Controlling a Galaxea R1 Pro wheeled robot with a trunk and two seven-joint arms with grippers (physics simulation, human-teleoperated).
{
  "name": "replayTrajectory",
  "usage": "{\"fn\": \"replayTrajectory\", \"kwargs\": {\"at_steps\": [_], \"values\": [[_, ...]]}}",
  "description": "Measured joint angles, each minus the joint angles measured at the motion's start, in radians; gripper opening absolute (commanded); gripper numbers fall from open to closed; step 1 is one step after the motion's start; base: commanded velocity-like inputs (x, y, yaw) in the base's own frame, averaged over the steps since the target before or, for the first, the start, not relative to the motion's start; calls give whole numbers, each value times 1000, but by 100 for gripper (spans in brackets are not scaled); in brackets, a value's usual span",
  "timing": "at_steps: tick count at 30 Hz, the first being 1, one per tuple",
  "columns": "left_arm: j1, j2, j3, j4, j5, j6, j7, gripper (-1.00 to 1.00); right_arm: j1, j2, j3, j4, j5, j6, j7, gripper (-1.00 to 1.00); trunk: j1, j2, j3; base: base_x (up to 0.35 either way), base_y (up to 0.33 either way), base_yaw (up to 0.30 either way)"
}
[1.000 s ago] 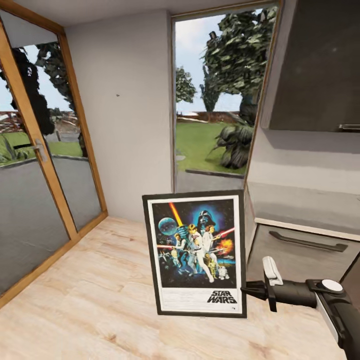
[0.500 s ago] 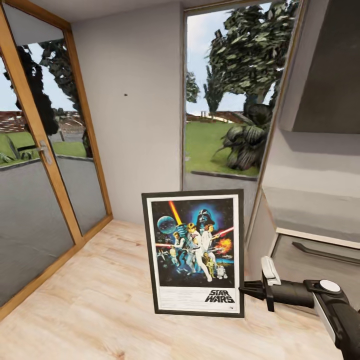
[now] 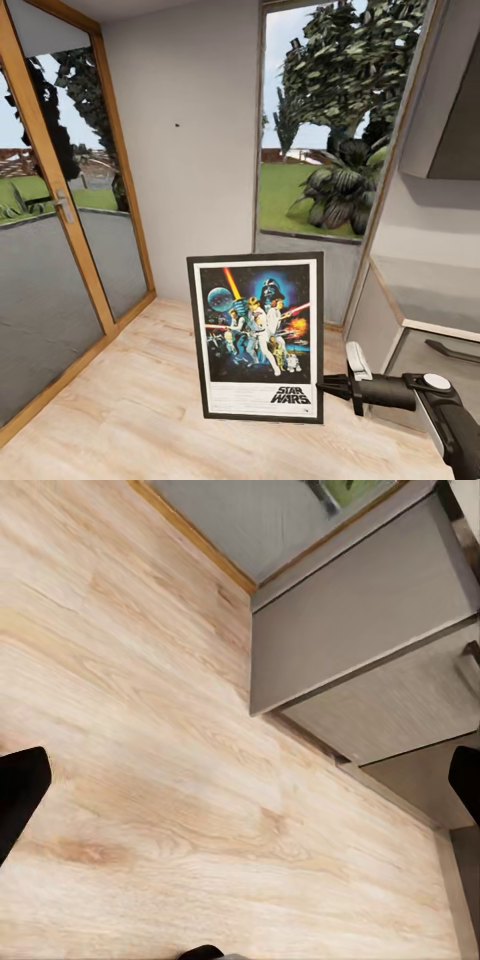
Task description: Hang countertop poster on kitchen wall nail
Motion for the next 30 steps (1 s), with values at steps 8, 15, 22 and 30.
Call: {"fn": "replayTrajectory", "kwargs": {"at_steps": [8, 15, 22, 30], "values": [[0, 1, 0, 0, 0, 0, 0, 100, 0, 4, 1, 0, 0, -1, -18, -100, 0, 0, 0, 261, 260, 228], [0, 1, 0, 0, 0, 0, 0, 100, 0, 4, 1, 0, -1, -1, -24, -100, 0, 0, 0, 262, 260, 201], [0, 1, 0, 0, 0, 0, 0, 100, 0, 4, 1, 0, -1, -1, -24, -100, 0, 0, 0, 261, 260, 22], [0, 1, 0, 0, -1, 0, 0, 100, 0, 4, 1, 0, -1, -1, -24, -100, 0, 0, 0, 261, 260, 1]]}}
